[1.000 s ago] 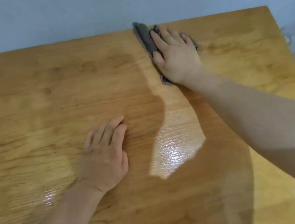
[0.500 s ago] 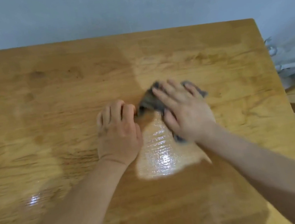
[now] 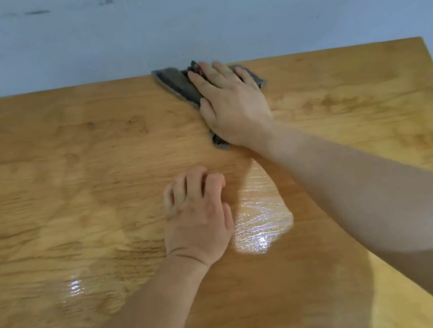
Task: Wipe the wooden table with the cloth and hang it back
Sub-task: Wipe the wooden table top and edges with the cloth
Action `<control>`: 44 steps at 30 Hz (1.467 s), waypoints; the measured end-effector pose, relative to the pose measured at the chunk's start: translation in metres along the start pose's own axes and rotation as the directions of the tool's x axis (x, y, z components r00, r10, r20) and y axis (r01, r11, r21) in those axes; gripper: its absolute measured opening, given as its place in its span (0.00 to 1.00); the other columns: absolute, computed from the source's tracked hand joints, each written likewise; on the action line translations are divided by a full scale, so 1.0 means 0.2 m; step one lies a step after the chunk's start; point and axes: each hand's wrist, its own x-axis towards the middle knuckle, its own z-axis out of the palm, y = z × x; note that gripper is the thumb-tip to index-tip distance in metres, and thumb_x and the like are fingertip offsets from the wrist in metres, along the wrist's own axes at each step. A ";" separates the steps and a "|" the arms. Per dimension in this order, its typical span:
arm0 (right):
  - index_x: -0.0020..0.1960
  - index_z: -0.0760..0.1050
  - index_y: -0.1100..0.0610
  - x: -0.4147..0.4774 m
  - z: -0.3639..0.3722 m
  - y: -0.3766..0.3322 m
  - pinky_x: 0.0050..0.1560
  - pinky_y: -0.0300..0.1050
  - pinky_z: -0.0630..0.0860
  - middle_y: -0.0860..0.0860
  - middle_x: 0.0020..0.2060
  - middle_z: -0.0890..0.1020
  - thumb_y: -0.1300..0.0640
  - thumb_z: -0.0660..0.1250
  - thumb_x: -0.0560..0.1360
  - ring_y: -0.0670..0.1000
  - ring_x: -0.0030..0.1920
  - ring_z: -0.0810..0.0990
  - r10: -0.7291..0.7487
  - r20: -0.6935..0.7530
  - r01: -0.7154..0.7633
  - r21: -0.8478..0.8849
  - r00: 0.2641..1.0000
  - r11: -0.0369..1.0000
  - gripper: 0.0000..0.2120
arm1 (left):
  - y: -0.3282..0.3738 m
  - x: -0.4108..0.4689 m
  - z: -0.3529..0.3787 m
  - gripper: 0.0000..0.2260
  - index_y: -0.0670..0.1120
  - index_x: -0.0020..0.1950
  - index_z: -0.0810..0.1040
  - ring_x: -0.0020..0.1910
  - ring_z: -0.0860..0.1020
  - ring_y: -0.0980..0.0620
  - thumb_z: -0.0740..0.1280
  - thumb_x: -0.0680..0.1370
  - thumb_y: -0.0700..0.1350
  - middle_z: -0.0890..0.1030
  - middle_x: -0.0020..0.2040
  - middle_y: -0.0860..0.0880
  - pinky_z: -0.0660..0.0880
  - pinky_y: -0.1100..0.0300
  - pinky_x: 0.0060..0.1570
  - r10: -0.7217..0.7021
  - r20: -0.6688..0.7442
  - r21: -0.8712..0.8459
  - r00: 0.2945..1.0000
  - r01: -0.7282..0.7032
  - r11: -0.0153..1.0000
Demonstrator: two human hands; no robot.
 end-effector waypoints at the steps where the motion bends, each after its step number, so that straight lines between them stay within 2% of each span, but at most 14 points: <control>1: 0.76 0.64 0.52 -0.09 -0.02 0.09 0.75 0.56 0.56 0.51 0.75 0.65 0.50 0.52 0.79 0.53 0.76 0.61 0.028 -0.027 -0.028 -0.003 0.999 1.000 0.25 | 0.00 0.00 0.00 0.13 0.49 0.51 0.70 0.54 0.68 0.44 0.55 0.68 0.46 0.72 0.54 0.46 0.64 0.50 0.57 0.001 0.007 -0.001 1.000 -0.001 1.000; 4: 0.76 0.63 0.52 -0.30 -0.09 0.42 0.75 0.56 0.55 0.52 0.75 0.65 0.50 0.50 0.78 0.53 0.76 0.60 0.239 -0.100 -0.241 -0.015 0.966 0.970 0.27 | 0.00 -0.01 0.00 0.13 0.49 0.52 0.70 0.54 0.70 0.44 0.54 0.69 0.47 0.71 0.54 0.46 0.64 0.50 0.57 -0.001 0.022 -0.006 1.000 0.001 1.000; 7: 0.77 0.60 0.54 -0.39 -0.18 0.64 0.75 0.59 0.53 0.54 0.76 0.63 0.51 0.49 0.78 0.56 0.77 0.58 0.537 -0.142 -0.538 0.031 0.832 0.842 0.28 | 0.00 -0.01 0.00 0.13 0.49 0.52 0.71 0.54 0.70 0.44 0.53 0.70 0.48 0.72 0.54 0.47 0.65 0.50 0.56 0.001 0.021 -0.009 1.000 -0.001 1.000; 10: 0.78 0.58 0.54 -0.32 -0.16 0.56 0.75 0.60 0.52 0.54 0.77 0.60 0.52 0.50 0.79 0.56 0.77 0.56 0.686 -0.163 -0.685 0.069 0.709 0.725 0.27 | 0.00 0.00 0.00 0.12 0.49 0.51 0.71 0.54 0.70 0.44 0.54 0.71 0.48 0.71 0.54 0.47 0.64 0.50 0.55 0.004 0.007 0.009 1.000 -0.004 1.000; 12: 0.78 0.59 0.54 -0.23 -0.11 0.36 0.75 0.60 0.52 0.54 0.77 0.60 0.51 0.50 0.78 0.56 0.77 0.56 0.628 -0.152 -0.628 0.056 0.763 0.776 0.28 | 0.00 0.01 0.00 0.12 0.49 0.51 0.71 0.54 0.69 0.44 0.57 0.70 0.48 0.71 0.54 0.46 0.63 0.50 0.55 0.009 0.003 0.016 1.000 -0.009 1.000; 15: 0.76 0.62 0.53 -0.16 -0.01 0.02 0.74 0.59 0.55 0.53 0.76 0.63 0.50 0.50 0.76 0.55 0.76 0.59 0.334 -0.067 -0.334 0.012 0.940 0.943 0.29 | 0.00 0.00 0.01 0.12 0.49 0.51 0.71 0.55 0.67 0.45 0.59 0.68 0.47 0.71 0.55 0.47 0.61 0.51 0.56 0.001 -0.003 0.014 1.000 -0.001 1.000; 17: 0.74 0.66 0.54 -0.25 0.01 -0.09 0.73 0.60 0.58 0.52 0.75 0.67 0.51 0.51 0.76 0.54 0.75 0.62 0.158 -0.043 -0.156 0.039 0.987 0.987 0.27 | 0.00 -0.01 0.01 0.13 0.49 0.51 0.70 0.56 0.67 0.44 0.57 0.68 0.47 0.71 0.55 0.47 0.62 0.50 0.56 -0.005 -0.002 0.026 1.000 0.005 1.000; 19: 0.73 0.68 0.53 -0.47 0.00 -0.07 0.74 0.58 0.58 0.51 0.74 0.67 0.52 0.52 0.77 0.53 0.76 0.62 0.069 -0.022 -0.067 0.065 0.997 0.996 0.25 | 0.00 -0.02 0.01 0.14 0.49 0.52 0.71 0.56 0.68 0.43 0.57 0.68 0.47 0.71 0.56 0.46 0.64 0.48 0.56 -0.006 0.002 0.031 1.000 0.006 1.000; 24: 0.74 0.68 0.52 -1.22 -0.04 0.01 0.73 0.57 0.62 0.51 0.75 0.66 0.53 0.56 0.77 0.52 0.76 0.61 0.020 0.026 -0.020 0.010 0.999 1.000 0.25 | 0.00 -0.01 0.01 0.13 0.47 0.52 0.71 0.54 0.67 0.43 0.59 0.68 0.44 0.71 0.54 0.45 0.62 0.48 0.52 0.005 -0.025 0.024 1.000 -0.005 1.000; 28: 0.73 0.68 0.51 -1.18 -0.12 0.31 0.73 0.57 0.62 0.52 0.73 0.69 0.53 0.58 0.76 0.54 0.74 0.65 -0.225 0.111 0.226 0.000 0.968 0.974 0.26 | 0.02 -0.01 0.01 0.12 0.46 0.51 0.72 0.53 0.67 0.43 0.59 0.68 0.43 0.72 0.54 0.44 0.62 0.48 0.52 0.020 -0.065 0.013 0.998 -0.019 1.000; 32: 0.74 0.67 0.54 -0.68 -0.20 0.62 0.72 0.58 0.61 0.55 0.72 0.70 0.51 0.50 0.77 0.57 0.74 0.66 0.082 -0.019 -0.083 -0.045 0.996 0.996 0.27 | 0.02 -0.01 0.02 0.12 0.47 0.51 0.72 0.54 0.67 0.43 0.59 0.68 0.43 0.73 0.54 0.44 0.63 0.48 0.53 0.016 -0.089 0.023 0.996 -0.014 1.000; 36: 0.76 0.63 0.53 -0.37 -0.19 0.62 0.74 0.55 0.57 0.52 0.75 0.66 0.51 0.47 0.76 0.54 0.75 0.61 0.344 -0.070 -0.346 -0.031 0.936 0.938 0.28 | 0.01 -0.01 0.02 0.13 0.46 0.52 0.72 0.56 0.68 0.41 0.57 0.69 0.44 0.73 0.55 0.43 0.64 0.46 0.55 -0.002 -0.102 0.011 0.995 0.003 1.000; 39: 0.75 0.64 0.54 -0.60 -0.13 0.48 0.73 0.57 0.59 0.52 0.75 0.66 0.52 0.48 0.76 0.54 0.75 0.61 0.319 -0.111 -0.323 -0.017 0.941 0.946 0.28 | 0.01 -0.04 0.02 0.13 0.45 0.52 0.73 0.56 0.68 0.40 0.56 0.70 0.44 0.72 0.55 0.43 0.66 0.44 0.54 0.008 -0.101 -0.001 0.995 -0.008 1.000; 44: 0.74 0.67 0.51 -1.44 -0.07 0.15 0.73 0.56 0.61 0.49 0.76 0.64 0.53 0.57 0.76 0.51 0.77 0.60 0.129 -0.006 -0.129 0.025 0.992 0.991 0.26 | 0.05 -0.05 0.01 0.12 0.44 0.53 0.73 0.55 0.68 0.39 0.59 0.71 0.40 0.71 0.55 0.41 0.67 0.42 0.55 -0.002 -0.077 0.006 0.997 0.002 1.000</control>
